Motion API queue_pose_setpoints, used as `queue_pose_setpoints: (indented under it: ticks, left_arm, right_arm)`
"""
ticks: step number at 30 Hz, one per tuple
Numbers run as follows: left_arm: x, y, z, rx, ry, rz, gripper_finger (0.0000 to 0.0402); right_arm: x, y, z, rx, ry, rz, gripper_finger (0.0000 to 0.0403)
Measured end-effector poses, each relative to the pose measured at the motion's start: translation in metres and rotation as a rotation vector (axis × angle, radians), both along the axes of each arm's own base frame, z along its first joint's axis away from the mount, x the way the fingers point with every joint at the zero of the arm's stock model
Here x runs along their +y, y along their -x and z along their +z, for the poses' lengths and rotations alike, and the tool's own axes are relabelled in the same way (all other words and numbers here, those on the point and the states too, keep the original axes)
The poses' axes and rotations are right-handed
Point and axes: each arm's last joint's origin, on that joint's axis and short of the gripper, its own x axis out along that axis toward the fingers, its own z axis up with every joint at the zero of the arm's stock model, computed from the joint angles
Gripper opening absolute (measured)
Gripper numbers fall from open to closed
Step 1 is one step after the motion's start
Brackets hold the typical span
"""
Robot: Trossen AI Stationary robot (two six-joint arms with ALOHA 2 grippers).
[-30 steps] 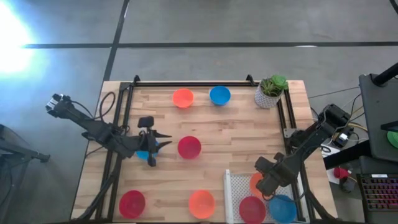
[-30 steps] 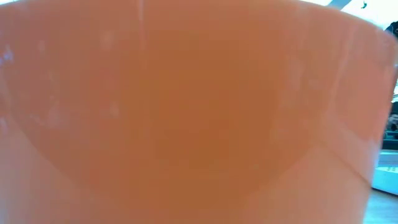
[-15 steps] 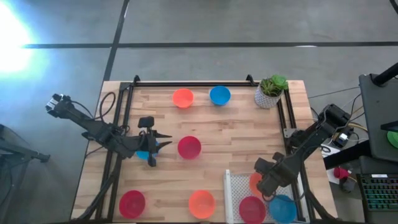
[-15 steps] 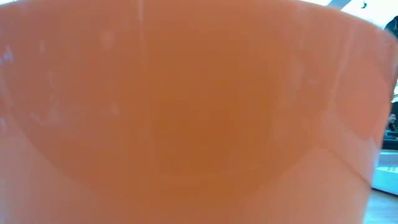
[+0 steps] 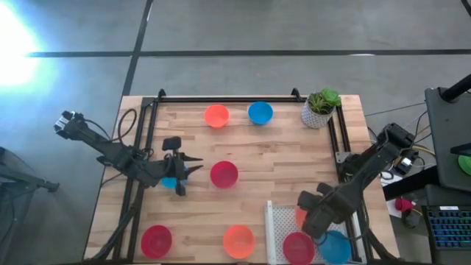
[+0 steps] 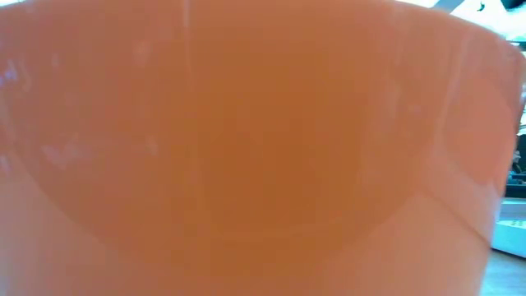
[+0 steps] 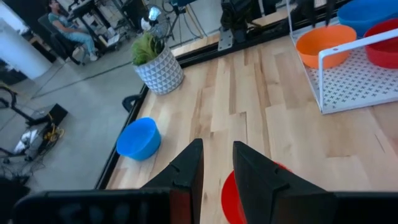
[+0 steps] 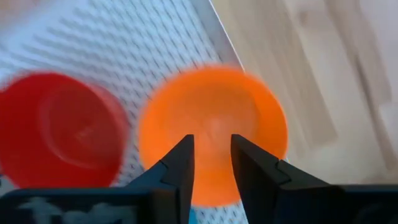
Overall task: Pick & Place Mini bowls
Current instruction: Stack the bottom blue bowl on top of the blue bowl on the shelf
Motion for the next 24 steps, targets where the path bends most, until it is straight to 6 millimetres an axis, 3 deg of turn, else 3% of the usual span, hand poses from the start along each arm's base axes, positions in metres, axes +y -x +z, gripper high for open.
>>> queue_pose_setpoints:
  ticks: [11, 24]
  left_arm:
    - [0.004, 0.006, -0.011, 0.052, 0.126, 0.098, 0.0085]
    - [0.016, 0.019, -0.029, 0.152, 0.312, 0.326, 0.0085]
  right_arm:
    - [0.001, -0.016, 0.058, -0.339, 0.267, 0.186, 0.0051]
    - [-0.019, -0.015, 0.091, -0.607, 0.679, 0.001, 0.0033]
